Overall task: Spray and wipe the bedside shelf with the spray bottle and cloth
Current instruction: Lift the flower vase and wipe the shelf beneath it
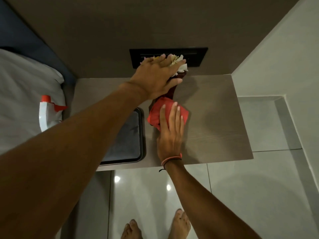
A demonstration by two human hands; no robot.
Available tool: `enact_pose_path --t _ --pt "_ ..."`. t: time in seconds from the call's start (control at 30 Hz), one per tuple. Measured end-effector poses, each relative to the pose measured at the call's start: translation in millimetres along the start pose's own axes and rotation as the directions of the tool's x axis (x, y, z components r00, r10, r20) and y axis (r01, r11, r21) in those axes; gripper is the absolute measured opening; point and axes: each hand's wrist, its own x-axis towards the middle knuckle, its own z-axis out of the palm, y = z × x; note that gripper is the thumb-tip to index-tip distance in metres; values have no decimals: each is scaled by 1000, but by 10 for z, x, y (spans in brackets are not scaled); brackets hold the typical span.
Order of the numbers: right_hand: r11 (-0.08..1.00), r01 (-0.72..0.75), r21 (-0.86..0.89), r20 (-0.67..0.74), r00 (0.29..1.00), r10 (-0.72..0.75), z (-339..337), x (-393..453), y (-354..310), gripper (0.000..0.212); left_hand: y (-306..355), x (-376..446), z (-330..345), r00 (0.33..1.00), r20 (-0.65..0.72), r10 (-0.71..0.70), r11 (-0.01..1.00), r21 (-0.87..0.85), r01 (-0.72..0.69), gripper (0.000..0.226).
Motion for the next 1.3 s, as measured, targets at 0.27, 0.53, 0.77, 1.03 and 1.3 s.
enact_pose_path --t 0.27,0.53,0.77,1.03,1.3 --pt "940 253 -230 339 926 -166 -76 -388 390 70 0 -5 -40 1000 12 5 1000 -7 -4 65" --pt "789 -246 563 -209 881 424 -327 -344 83 69 -4 -17 5 1000 -8 4 1000 -2 -4 65" --pt "981 166 -103 96 983 -156 74 -22 20 63 -45 35 -62 999 18 39 999 -1 -39 65" --pt "993 81 83 212 973 -97 -23 -497 262 72 -31 -11 -60 998 38 46 999 0 -46 66" --pt "936 -79 343 -237 957 167 -251 3 -71 66 -47 -10 -93 993 99 62 996 -64 -56 66"
